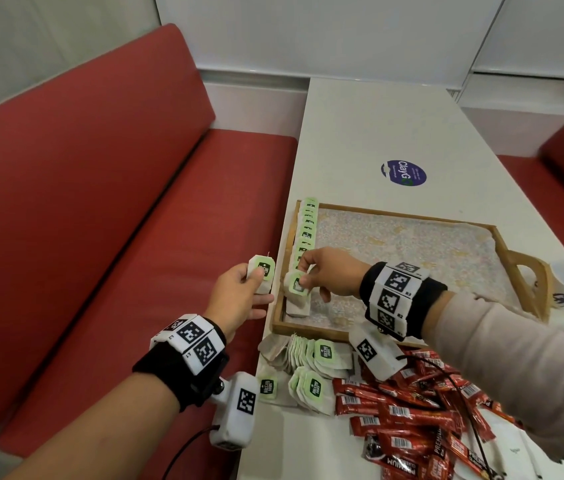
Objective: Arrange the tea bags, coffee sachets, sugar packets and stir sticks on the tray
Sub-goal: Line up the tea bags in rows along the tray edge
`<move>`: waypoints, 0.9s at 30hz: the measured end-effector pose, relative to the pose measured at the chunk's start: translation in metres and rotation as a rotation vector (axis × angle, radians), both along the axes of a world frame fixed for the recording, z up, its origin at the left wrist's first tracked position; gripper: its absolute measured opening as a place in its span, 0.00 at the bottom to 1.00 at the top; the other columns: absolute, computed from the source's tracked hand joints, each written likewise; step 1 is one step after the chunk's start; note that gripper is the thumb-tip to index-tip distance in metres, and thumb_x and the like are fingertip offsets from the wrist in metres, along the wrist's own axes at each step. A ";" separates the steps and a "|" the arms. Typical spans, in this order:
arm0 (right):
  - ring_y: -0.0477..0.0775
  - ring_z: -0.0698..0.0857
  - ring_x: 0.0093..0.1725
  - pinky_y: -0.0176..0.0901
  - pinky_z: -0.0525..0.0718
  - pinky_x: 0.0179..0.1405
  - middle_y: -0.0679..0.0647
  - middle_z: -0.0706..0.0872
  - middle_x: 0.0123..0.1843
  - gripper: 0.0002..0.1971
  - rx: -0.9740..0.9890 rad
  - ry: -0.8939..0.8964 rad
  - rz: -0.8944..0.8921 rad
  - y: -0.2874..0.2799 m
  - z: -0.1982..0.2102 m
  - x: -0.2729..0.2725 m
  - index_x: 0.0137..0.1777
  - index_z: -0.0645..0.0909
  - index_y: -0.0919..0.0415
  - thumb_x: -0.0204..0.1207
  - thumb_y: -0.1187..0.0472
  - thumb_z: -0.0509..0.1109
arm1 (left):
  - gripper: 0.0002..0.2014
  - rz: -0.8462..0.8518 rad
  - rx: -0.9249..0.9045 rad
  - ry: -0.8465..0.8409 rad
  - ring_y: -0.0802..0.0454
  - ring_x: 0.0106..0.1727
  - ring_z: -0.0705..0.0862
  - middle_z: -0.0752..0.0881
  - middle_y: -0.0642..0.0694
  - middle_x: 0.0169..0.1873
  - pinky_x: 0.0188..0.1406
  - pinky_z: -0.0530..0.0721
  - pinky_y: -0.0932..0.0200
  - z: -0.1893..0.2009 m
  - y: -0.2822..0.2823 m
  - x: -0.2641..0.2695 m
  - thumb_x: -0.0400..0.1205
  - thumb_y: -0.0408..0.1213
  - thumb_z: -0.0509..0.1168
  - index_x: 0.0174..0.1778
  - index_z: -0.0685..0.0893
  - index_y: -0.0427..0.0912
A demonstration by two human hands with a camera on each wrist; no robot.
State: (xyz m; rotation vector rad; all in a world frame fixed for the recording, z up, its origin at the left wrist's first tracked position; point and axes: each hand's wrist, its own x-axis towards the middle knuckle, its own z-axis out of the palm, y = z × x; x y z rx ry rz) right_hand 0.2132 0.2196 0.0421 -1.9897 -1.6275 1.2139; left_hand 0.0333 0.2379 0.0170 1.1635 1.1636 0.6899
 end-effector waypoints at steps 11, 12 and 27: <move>0.42 0.76 0.15 0.34 0.76 0.23 0.52 0.84 0.34 0.05 -0.113 -0.146 0.108 0.003 -0.015 -0.003 0.43 0.76 0.57 0.78 0.64 0.70 | 0.07 -0.023 0.062 0.068 0.64 0.20 0.80 0.84 0.48 0.35 0.16 0.73 0.70 -0.004 -0.003 0.000 0.86 0.39 0.61 0.45 0.83 0.46; 0.43 0.77 0.17 0.35 0.76 0.23 0.52 0.84 0.35 0.05 -0.108 -0.164 0.107 0.003 -0.016 -0.003 0.44 0.76 0.58 0.78 0.63 0.70 | 0.07 -0.032 0.090 0.093 0.64 0.18 0.77 0.82 0.49 0.32 0.15 0.70 0.70 -0.005 -0.002 0.000 0.85 0.39 0.62 0.44 0.83 0.45; 0.53 0.83 0.38 0.37 0.80 0.27 0.56 0.86 0.43 0.05 -0.044 -0.225 0.061 0.006 -0.018 0.001 0.44 0.78 0.59 0.76 0.61 0.72 | 0.05 -0.181 0.129 0.279 0.51 0.27 0.82 0.88 0.43 0.31 0.29 0.79 0.60 -0.017 -0.001 0.018 0.78 0.37 0.71 0.36 0.86 0.48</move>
